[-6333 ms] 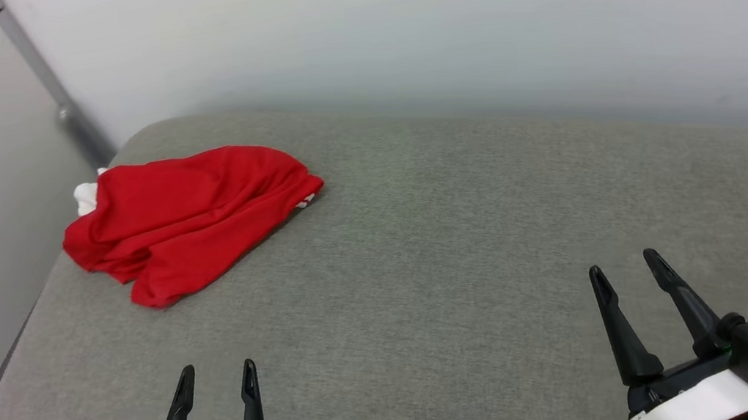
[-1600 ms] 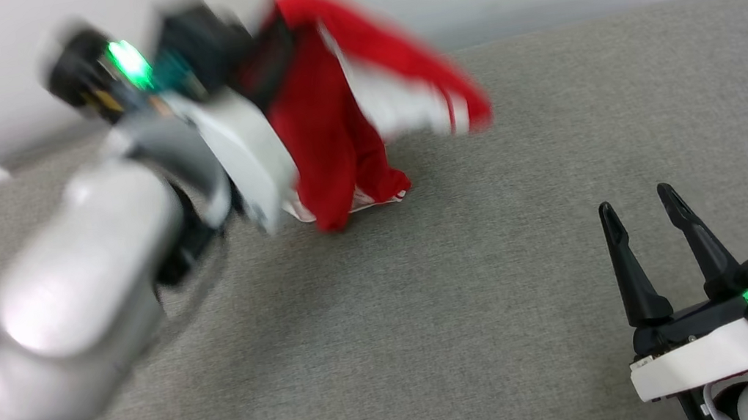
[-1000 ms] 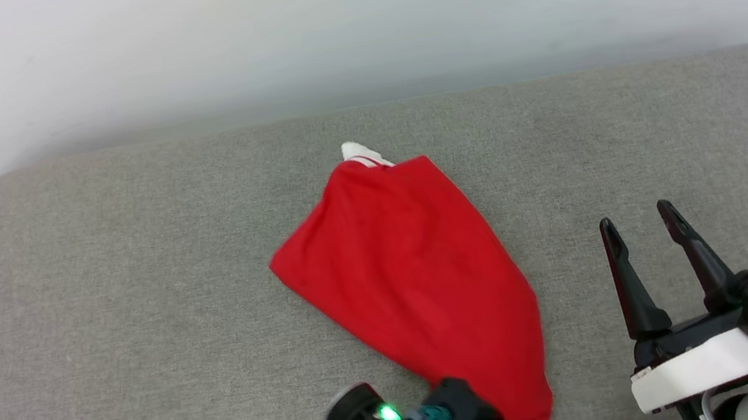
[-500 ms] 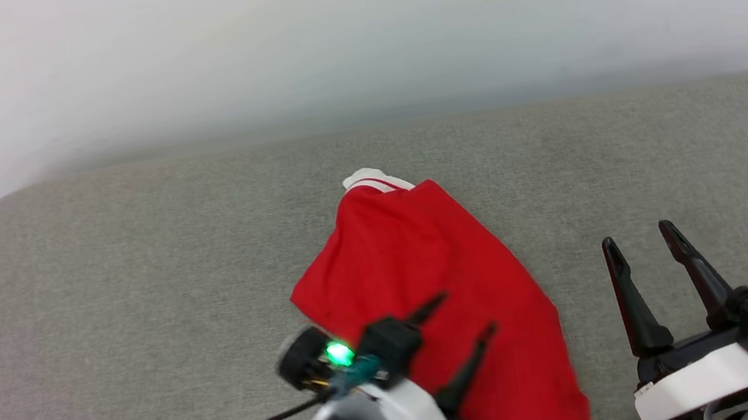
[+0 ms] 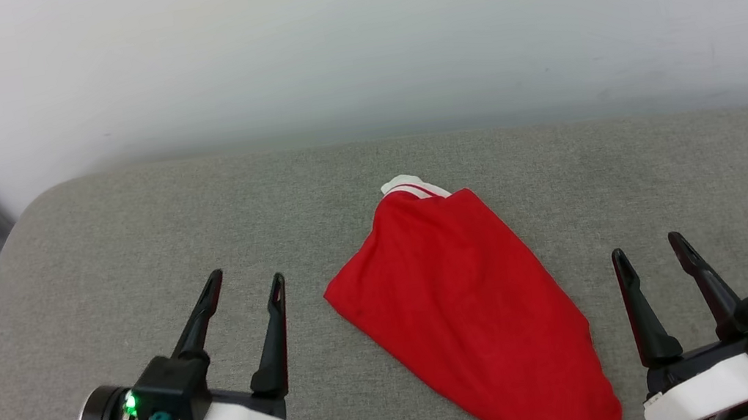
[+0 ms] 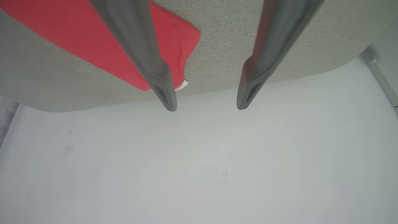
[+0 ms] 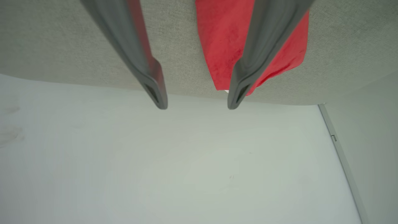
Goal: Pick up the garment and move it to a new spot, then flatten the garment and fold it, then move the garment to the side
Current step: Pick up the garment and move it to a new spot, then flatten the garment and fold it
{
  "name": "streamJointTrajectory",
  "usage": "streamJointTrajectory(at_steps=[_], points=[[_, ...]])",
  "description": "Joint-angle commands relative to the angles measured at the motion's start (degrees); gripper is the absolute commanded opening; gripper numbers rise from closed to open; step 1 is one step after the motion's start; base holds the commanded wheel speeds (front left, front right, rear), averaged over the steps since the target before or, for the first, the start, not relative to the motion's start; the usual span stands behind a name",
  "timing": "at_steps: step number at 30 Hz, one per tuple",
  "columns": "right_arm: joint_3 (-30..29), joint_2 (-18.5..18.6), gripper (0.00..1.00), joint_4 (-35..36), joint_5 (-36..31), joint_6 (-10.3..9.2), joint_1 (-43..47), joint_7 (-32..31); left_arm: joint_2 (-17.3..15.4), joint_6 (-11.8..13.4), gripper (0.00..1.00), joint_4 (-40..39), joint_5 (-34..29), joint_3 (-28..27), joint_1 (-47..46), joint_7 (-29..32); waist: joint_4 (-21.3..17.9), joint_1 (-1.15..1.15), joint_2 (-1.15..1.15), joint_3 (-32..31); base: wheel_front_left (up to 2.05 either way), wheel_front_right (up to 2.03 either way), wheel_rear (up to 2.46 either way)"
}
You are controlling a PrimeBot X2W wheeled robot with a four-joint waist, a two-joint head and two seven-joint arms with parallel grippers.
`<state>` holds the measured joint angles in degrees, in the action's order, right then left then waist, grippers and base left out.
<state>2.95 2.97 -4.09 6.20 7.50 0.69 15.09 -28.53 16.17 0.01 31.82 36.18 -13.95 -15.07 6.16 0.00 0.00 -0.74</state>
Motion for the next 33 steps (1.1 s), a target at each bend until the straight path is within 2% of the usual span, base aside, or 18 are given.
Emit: streamJointTrajectory(at_steps=[1,7,9,14,20,25,27,28,29,33], points=[[-0.1,-0.2,1.0,0.1,-0.3,-0.02,0.8,0.1,0.8,-0.1,1.0,-1.5,-1.4,-2.7,2.7,-0.1,0.1,0.0,0.0,0.1,0.0,0.0,0.0],[-0.3,-0.2,1.0,-0.1,-0.5,-0.02,0.7,0.1,4.9,-4.0,1.0,-3.4,-6.5,-9.4,11.6,-0.1,0.8,0.0,0.0,0.4,0.0,0.0,0.0],[-0.1,-0.2,1.0,-0.2,-0.5,-0.02,0.7,0.1,5.9,-6.5,1.0,-2.7,-7.8,-9.3,12.7,-0.1,1.0,0.0,0.0,0.6,0.0,0.0,0.0],[0.5,-0.2,1.0,-0.3,-0.6,-0.02,-0.1,0.1,8.3,-10.2,1.0,-0.8,-10.0,-10.4,12.5,-0.1,0.7,0.0,0.0,1.2,0.0,0.0,0.0],[1.4,-0.2,1.0,-0.3,-1.1,-0.02,-0.8,0.1,8.4,-14.5,1.0,2.7,-10.5,-9.5,9.0,0.2,-1.5,0.0,0.0,3.1,0.0,0.0,0.0],[1.0,-0.2,1.0,0.1,-1.8,-0.02,-2.0,0.1,7.6,-17.9,1.0,5.4,-11.2,-7.5,1.6,5.7,-3.9,0.0,0.0,5.8,0.0,0.0,0.0],[0.9,-0.2,1.0,0.5,-2.1,-0.02,-2.6,0.1,8.3,-19.3,1.0,6.2,-9.6,-7.6,-2.0,8.4,-5.0,0.0,0.0,7.3,0.0,0.0,0.0],[0.9,-0.2,1.0,0.5,-2.1,-0.02,-2.6,0.1,8.3,-19.3,1.0,6.2,-9.6,-7.6,-2.0,8.4,-5.0,0.0,0.0,7.3,0.0,0.0,0.0],[0.9,-0.2,1.0,0.9,-2.2,-0.02,-3.2,0.1,8.1,-20.6,1.0,6.6,-8.5,-7.5,-6.5,12.0,-6.1,0.0,0.0,9.2,0.0,0.0,0.0],[0.8,-0.2,1.0,1.5,-2.1,-0.02,-4.8,0.1,6.7,-22.7,1.0,8.9,-5.1,-6.1,-16.2,22.4,-8.3,0.0,0.0,12.5,0.0,0.0,0.0]])
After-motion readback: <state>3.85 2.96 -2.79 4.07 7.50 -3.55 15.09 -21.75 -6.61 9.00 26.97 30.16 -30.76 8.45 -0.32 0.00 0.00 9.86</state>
